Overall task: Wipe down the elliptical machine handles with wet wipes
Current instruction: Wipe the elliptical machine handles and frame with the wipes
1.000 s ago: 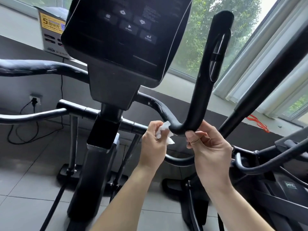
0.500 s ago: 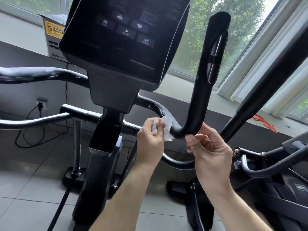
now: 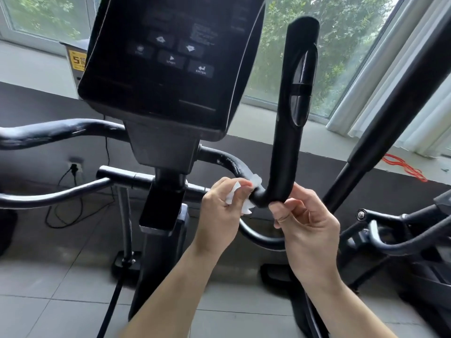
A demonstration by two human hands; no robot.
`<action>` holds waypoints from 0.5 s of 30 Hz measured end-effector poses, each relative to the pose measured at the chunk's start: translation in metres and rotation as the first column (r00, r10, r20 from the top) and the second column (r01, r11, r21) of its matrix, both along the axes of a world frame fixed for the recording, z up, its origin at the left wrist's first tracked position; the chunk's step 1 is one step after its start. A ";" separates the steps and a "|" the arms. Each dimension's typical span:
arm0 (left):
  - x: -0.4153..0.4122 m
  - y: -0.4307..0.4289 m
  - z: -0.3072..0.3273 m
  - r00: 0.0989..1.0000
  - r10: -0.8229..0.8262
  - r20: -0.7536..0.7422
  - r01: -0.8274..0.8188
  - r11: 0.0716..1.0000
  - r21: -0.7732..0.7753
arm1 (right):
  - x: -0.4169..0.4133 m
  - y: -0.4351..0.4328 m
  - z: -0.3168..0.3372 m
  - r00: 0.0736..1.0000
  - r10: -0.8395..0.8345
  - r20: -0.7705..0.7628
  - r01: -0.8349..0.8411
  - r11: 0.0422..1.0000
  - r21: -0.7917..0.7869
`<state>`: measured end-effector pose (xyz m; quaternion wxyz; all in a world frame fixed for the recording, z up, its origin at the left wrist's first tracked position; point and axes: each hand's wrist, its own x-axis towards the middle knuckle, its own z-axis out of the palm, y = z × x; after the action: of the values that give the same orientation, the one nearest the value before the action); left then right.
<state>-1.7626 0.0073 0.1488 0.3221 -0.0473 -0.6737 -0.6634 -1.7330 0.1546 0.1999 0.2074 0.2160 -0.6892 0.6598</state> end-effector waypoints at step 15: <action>-0.038 -0.011 0.001 0.991 0.115 0.066 -0.117 0.993 0.029 | -0.004 0.003 -0.004 0.999 0.034 0.011 -0.034 0.999 -0.001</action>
<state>-1.8005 -0.0039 0.1494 0.3392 0.0184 -0.6745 -0.6555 -1.7375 0.1576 0.1962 0.1927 0.2239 -0.6864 0.6646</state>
